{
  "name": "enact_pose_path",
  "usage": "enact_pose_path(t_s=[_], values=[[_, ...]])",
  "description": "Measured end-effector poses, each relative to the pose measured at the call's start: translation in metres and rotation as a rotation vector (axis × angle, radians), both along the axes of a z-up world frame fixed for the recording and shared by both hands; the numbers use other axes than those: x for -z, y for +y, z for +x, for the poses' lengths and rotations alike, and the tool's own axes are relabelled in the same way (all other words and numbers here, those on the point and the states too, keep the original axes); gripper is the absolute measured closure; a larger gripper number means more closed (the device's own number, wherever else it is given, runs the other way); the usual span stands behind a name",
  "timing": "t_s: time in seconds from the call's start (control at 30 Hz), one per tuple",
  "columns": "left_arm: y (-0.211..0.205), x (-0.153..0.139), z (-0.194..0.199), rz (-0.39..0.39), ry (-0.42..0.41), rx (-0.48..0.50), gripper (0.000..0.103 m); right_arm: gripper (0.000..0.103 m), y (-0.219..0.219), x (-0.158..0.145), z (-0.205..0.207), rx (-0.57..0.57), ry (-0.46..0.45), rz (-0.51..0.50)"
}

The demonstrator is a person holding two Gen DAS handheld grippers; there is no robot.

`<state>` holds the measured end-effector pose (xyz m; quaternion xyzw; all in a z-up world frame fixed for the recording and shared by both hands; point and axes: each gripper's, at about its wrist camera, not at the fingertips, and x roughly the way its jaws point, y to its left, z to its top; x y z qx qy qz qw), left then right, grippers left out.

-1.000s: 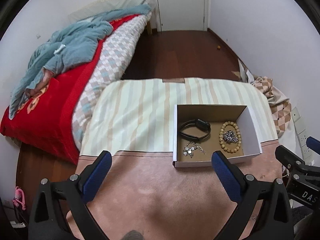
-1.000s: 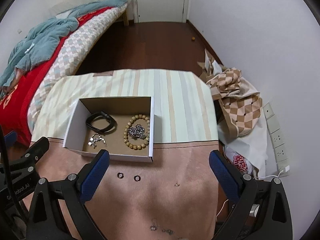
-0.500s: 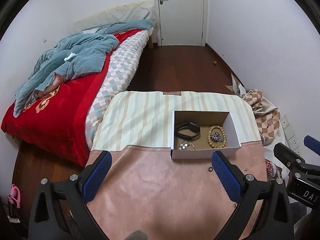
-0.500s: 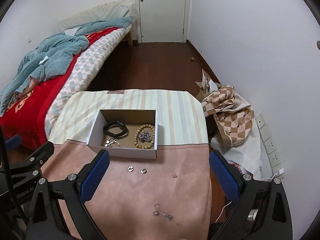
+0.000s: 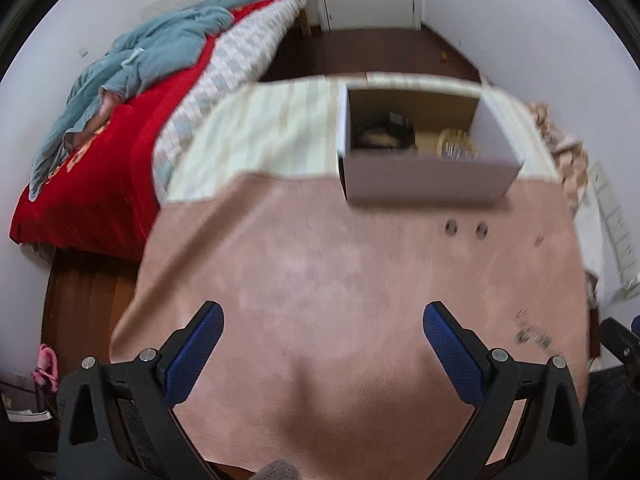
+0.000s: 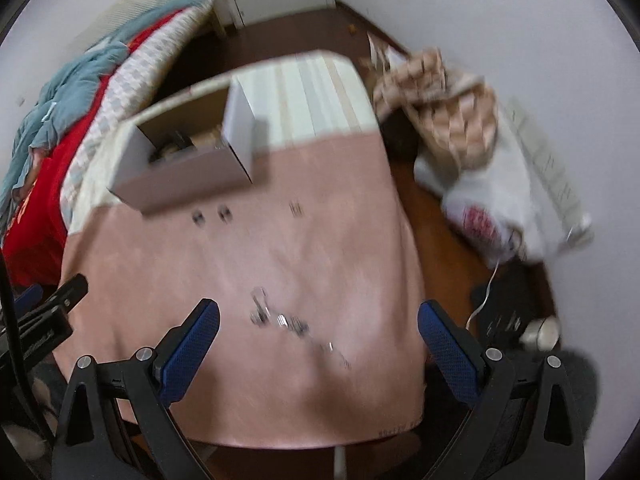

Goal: Organize jewelry
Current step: 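Grasp the small silver earring with the right gripper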

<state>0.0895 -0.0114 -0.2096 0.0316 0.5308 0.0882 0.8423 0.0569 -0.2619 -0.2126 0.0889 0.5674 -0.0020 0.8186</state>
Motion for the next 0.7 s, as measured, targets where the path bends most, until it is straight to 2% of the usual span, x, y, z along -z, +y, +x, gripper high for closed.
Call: enact_pose_path(t_s=[0.1, 0.3, 0.4, 0.47, 0.53, 0.6, 0.7], values=[[-0.005, 0.018, 0.002, 0.033, 0.035, 0.004, 0.001, 0.022, 0.012, 0.026, -0.001, -0.049, 0.014, 0.030], [0.003, 0.036, 0.004, 0.057, 0.071, -0.021, 0.001, 0.051, 0.048, 0.052, 0.008, -0.132, 0.014, 0.037], [0.009, 0.042, 0.005, 0.058, 0.087, -0.037, 0.001, 0.059, 0.060, 0.062, 0.011, -0.153, 0.032, 0.042], [0.013, 0.046, 0.006, 0.058, 0.096, -0.044, 0.001, 0.063, 0.067, 0.065, 0.010, -0.166, 0.011, 0.008], [0.015, 0.049, 0.007, 0.056, 0.103, -0.048, 0.001, 0.090, 0.071, 0.068, 0.011, -0.176, 0.015, 0.000], [0.015, 0.050, 0.011, 0.052, 0.108, -0.049, 0.001, 0.091, 0.070, 0.068, 0.011, -0.172, 0.006, 0.000], [0.013, 0.049, 0.016, 0.045, 0.105, -0.043, 0.001, 0.091, 0.055, 0.059, 0.013, -0.122, -0.022, 0.055]])
